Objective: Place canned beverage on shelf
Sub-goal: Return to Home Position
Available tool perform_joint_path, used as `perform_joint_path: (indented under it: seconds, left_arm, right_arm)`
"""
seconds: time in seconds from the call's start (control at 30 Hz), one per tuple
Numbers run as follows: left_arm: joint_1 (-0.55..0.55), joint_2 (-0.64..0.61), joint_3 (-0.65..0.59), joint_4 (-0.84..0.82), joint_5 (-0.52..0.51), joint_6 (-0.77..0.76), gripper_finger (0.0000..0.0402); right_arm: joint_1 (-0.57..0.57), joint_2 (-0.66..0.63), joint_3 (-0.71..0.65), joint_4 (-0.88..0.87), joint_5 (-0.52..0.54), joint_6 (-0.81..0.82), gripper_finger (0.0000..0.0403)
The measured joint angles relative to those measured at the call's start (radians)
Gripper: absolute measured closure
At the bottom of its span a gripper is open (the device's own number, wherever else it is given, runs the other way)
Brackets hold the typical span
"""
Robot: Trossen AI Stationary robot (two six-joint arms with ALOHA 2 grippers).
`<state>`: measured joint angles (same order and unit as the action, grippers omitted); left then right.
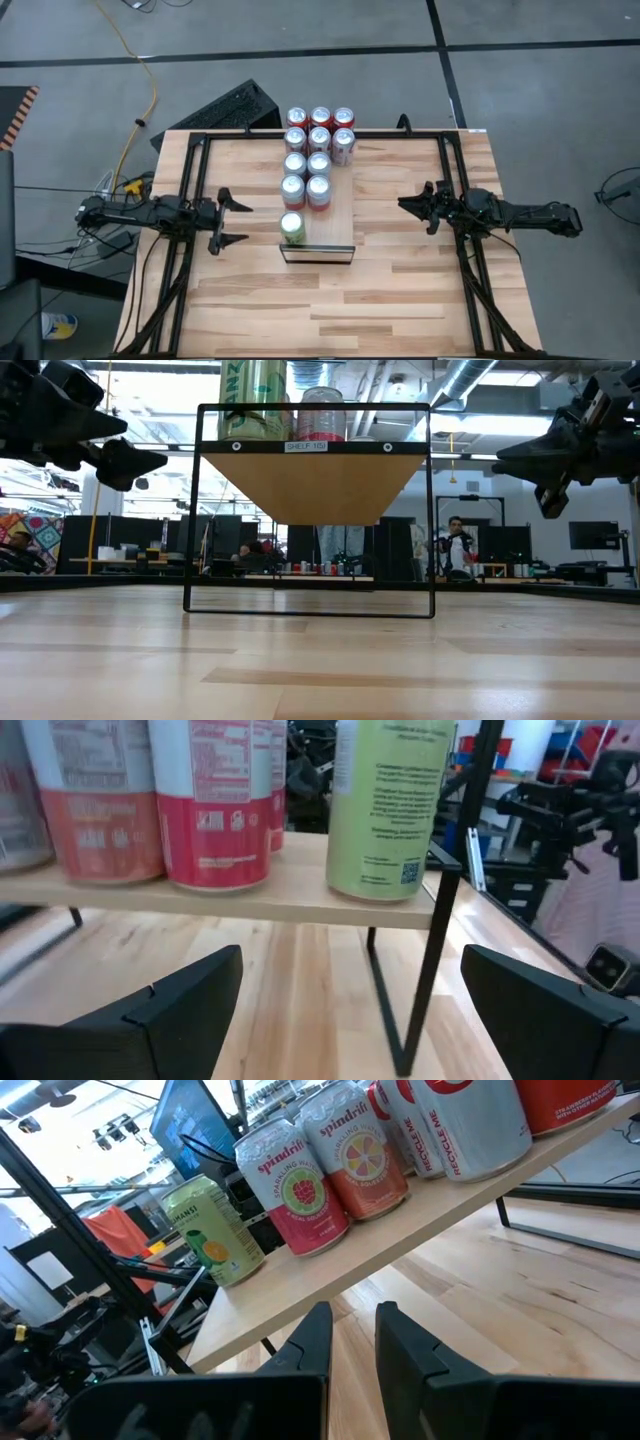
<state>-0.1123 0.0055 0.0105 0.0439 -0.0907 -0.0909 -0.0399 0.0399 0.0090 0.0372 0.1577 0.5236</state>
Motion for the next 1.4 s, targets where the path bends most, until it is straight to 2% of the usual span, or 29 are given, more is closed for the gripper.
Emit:
perform_joint_path:
  seconds: [0.2,0.5,1.4]
  left_arm:
    - [0.000,0.000,0.000,-0.001,0.000,-0.105,0.0038]
    - [0.000,0.000,-0.002,-0.001,0.000,-0.042,0.0038]
    - [0.000,0.000,-0.003,-0.001,0.000,-0.050,0.0038]
  right_arm:
    - [0.000,0.000,0.000,0.000,0.000,0.000,0.0340]
    - [0.000,0.000,0.000,0.000,0.000,0.000,0.0340]
    - [0.000,0.000,0.000,0.000,0.000,0.000,0.0340]
